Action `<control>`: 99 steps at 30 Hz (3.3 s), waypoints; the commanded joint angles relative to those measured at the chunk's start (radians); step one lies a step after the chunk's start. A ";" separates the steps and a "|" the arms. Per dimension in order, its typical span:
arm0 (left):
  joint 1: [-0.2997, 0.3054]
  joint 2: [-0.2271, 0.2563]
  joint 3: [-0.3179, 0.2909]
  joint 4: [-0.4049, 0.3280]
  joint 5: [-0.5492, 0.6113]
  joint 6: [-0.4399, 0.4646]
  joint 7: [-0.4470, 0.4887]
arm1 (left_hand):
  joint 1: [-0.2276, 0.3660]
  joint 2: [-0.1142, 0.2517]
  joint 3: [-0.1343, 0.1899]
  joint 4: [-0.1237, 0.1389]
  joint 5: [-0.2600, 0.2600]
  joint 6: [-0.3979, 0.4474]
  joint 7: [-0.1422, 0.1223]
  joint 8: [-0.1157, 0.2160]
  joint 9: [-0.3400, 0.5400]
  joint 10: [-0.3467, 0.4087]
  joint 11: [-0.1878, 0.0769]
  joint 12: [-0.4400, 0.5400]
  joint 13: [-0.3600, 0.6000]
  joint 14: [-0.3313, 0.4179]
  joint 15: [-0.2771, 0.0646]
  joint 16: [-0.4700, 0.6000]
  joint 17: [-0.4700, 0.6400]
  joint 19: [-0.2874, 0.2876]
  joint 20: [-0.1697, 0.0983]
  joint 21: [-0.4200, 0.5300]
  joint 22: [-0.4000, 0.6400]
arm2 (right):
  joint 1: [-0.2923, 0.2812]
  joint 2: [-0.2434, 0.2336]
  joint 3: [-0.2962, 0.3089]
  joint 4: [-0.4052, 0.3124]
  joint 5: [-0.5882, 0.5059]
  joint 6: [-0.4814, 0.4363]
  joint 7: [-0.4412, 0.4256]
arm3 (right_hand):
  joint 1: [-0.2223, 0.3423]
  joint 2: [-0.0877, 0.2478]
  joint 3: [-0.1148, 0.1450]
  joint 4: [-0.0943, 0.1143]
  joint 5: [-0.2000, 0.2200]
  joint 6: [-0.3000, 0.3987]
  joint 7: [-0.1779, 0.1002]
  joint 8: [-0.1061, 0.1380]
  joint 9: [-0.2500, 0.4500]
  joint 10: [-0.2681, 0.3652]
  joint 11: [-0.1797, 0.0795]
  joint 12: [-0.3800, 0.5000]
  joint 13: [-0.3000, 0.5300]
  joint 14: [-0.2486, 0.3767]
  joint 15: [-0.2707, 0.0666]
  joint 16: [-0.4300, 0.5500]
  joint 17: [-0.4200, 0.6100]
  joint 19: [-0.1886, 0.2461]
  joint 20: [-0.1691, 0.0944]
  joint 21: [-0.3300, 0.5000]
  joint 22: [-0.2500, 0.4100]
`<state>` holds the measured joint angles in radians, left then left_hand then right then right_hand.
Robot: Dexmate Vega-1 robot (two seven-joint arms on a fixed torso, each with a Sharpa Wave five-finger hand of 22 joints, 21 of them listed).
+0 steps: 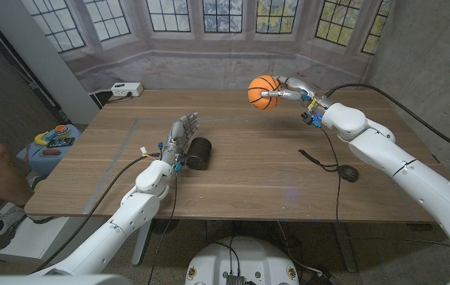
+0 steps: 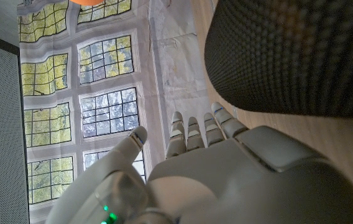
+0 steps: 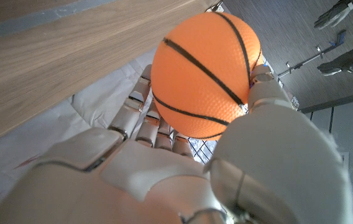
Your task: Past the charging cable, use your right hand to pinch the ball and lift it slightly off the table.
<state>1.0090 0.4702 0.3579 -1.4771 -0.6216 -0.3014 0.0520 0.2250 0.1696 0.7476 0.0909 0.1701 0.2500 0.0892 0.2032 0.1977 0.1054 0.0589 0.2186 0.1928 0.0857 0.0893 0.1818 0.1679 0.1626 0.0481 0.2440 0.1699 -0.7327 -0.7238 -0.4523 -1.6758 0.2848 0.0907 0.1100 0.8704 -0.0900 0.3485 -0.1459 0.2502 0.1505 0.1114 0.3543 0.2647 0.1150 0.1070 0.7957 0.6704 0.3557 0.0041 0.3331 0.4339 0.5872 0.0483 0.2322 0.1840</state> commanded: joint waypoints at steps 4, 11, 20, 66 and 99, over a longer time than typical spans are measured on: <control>0.013 0.003 0.002 -0.008 -0.003 -0.004 -0.006 | -0.001 0.004 0.000 -0.003 0.005 0.007 -0.004 -0.002 0.005 0.006 0.004 -0.003 0.005 0.005 0.004 -0.003 0.002 0.008 0.002 -0.005 0.006 | -0.061 0.065 0.042 0.068 0.123 0.130 -0.006 | 0.001 0.011 -0.006 0.003 -0.009 0.005 0.007 -0.008 0.001 0.005 0.008 0.007 0.002 0.009 0.005 0.006 0.006 0.008 0.005 -0.001 0.003; 0.013 0.001 0.002 -0.003 -0.007 -0.008 -0.011 | -0.001 0.004 0.001 -0.004 0.005 0.010 -0.005 -0.002 0.005 0.006 0.003 -0.003 0.005 0.005 0.005 -0.003 0.002 0.008 0.002 -0.006 0.006 | -0.070 0.099 0.057 0.114 0.174 0.186 0.011 | 0.001 0.015 -0.008 0.004 -0.014 0.008 0.006 -0.009 0.001 0.007 0.007 0.009 0.003 0.013 0.002 0.008 0.011 0.009 0.004 0.000 0.003; 0.013 0.000 0.002 0.001 -0.011 -0.009 -0.016 | -0.001 0.004 0.001 -0.005 0.005 0.011 -0.004 -0.002 0.005 0.006 0.005 -0.004 0.005 0.005 0.005 -0.003 0.002 0.010 0.003 -0.009 0.006 | -0.069 0.144 0.064 0.175 0.245 0.227 0.053 | -0.005 0.018 -0.014 0.007 -0.023 0.004 0.010 -0.015 0.000 -0.002 0.014 0.008 0.004 0.007 0.007 0.008 0.018 0.004 0.007 -0.003 0.004; 0.054 0.010 0.001 -0.038 -0.015 -0.002 -0.005 | 0.006 0.011 0.000 -0.015 0.006 0.016 -0.002 -0.002 0.006 0.010 0.006 -0.004 0.005 0.005 0.007 -0.002 0.001 0.014 0.006 -0.018 0.006 | -0.082 0.319 0.098 0.360 0.489 0.293 0.217 | -0.018 0.026 -0.035 0.009 -0.047 -0.007 0.009 -0.036 -0.002 -0.021 0.023 0.002 0.002 0.012 0.012 0.014 0.040 0.008 0.012 -0.001 0.005; 0.091 0.019 -0.008 -0.066 -0.011 -0.023 0.003 | 0.019 0.019 0.003 -0.023 0.010 0.043 0.004 0.004 0.007 0.010 0.008 -0.005 0.005 0.003 0.008 -0.002 0.002 0.015 0.009 -0.026 0.007 | -0.064 0.418 0.114 0.474 0.602 0.254 0.326 | -0.025 0.030 -0.049 0.009 -0.054 -0.032 0.006 -0.057 -0.005 -0.035 0.027 -0.006 -0.002 0.003 0.016 0.013 0.053 0.000 0.016 -0.004 0.006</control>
<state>1.0901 0.4835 0.3559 -1.5352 -0.6351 -0.3090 0.0554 0.2359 0.1805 0.7489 0.0758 0.1740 0.2805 0.0946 0.2033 0.2023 0.1125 0.0662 0.2146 0.1927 0.0857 0.0893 0.1818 0.1679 0.1679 0.0536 0.2209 0.1745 -0.8153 -0.3507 -0.3442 -1.2638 0.8584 0.3483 0.4002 0.8484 -0.0670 0.3033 -0.1337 0.1994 0.1210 0.1177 0.2994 0.2602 0.0862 0.1320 0.7881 0.6658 0.3540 0.0165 0.3399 0.4850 0.5903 0.0590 0.2322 0.1838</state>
